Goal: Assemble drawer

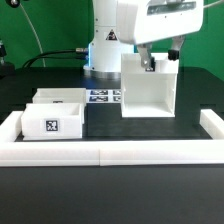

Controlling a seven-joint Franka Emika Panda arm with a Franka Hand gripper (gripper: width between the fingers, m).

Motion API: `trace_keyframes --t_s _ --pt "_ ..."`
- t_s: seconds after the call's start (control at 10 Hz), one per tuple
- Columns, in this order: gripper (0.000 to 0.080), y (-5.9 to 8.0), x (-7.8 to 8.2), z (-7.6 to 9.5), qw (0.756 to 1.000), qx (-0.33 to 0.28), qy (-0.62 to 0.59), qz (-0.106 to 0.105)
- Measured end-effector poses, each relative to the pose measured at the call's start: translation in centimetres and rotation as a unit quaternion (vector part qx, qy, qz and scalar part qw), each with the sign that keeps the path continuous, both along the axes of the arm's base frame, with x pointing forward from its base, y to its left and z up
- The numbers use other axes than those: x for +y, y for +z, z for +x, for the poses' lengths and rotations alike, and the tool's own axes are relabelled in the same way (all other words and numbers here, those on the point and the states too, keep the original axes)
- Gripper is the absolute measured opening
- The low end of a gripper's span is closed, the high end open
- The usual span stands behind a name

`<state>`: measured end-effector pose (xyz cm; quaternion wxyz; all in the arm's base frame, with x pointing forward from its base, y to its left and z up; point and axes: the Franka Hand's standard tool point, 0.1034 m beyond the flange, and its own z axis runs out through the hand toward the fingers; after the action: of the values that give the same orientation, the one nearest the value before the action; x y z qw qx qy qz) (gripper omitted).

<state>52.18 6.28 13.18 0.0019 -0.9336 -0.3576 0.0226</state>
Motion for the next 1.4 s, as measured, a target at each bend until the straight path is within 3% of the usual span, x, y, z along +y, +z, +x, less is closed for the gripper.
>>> trace_keyframes --t_s 0.3,0.7,0.9,1.2,1.4 --pt "0.065 1.7 0.8 -3.1 0.999 0.007 -0.049 -0.011" --pt "0.065 1.8 0.7 -3.3 0.999 0.007 -0.039 -0.011" --pt "0.065 2.2 0.1 -3.5 0.997 -0.002 -0.073 0.002" --pt "0.065 1.3 0.7 -8.0 0.98 -0.017 -0.199 -0.001" --pt "0.065 0.9 2.0 -9.4 0.964 -0.011 -0.264 -0.004"
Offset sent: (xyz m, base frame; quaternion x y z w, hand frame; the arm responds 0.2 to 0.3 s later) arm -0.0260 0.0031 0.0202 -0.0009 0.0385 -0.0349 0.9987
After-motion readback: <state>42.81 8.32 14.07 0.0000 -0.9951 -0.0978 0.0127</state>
